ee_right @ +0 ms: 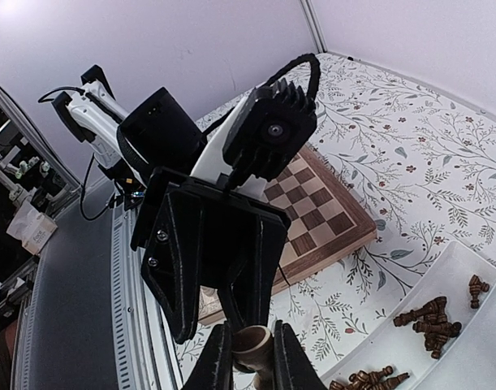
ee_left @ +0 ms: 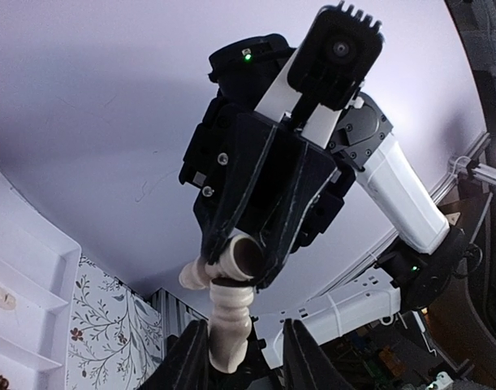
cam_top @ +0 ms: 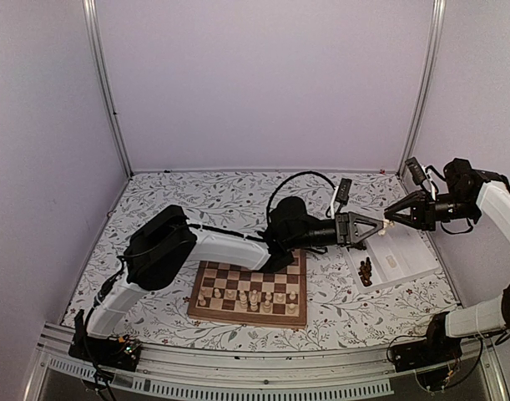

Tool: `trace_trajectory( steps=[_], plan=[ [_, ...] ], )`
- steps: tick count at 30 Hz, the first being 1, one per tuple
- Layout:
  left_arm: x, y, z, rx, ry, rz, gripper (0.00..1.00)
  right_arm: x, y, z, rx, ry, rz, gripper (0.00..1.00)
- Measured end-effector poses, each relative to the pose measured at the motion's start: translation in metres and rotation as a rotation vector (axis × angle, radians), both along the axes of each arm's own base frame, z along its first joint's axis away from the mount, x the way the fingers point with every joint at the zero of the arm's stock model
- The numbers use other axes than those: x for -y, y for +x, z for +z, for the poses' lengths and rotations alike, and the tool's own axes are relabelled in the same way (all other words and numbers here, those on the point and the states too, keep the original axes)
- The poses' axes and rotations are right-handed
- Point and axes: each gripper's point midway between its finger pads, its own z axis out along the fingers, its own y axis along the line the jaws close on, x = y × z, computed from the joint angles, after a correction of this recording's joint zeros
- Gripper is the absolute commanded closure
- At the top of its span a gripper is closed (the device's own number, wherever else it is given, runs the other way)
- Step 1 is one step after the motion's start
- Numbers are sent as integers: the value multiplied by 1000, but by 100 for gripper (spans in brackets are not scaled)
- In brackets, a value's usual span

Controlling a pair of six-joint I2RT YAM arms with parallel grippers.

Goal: Set up the chess pieces on the board
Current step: Place the chess piece on the chessboard.

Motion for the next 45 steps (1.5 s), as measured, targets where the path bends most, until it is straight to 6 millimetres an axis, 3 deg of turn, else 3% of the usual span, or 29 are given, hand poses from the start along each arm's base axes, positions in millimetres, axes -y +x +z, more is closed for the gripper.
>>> trace_trajectory(
  steps=[8, 24, 26, 29, 33, 37, 42, 45],
  plan=[
    [0, 0, -2, -12, -1, -3, 63, -1, 0, 2, 2, 9, 2, 84],
    [2, 0, -20, -42, 5, -20, 90, -1, 2, 4, 13, 17, 2, 84],
    [1, 0, -21, -39, 3, -18, 90, -1, 2, 4, 13, 17, 2, 84],
    [-3, 1, -27, -36, 12, -12, 79, -1, 2, 3, 11, 17, 1, 85],
    [-5, 5, -35, -23, 28, 2, 76, -1, 1, 0, 2, 19, 1, 85],
    [-6, 8, -35, -13, 25, 8, 68, -1, 1, 1, 3, 21, 2, 85],
    [-5, 8, -25, -4, 6, 8, 67, -1, 1, 1, 3, 22, 2, 85],
    [-4, 8, -13, 12, -18, 6, 73, -1, 1, 1, 2, 22, 2, 85]
  ],
)
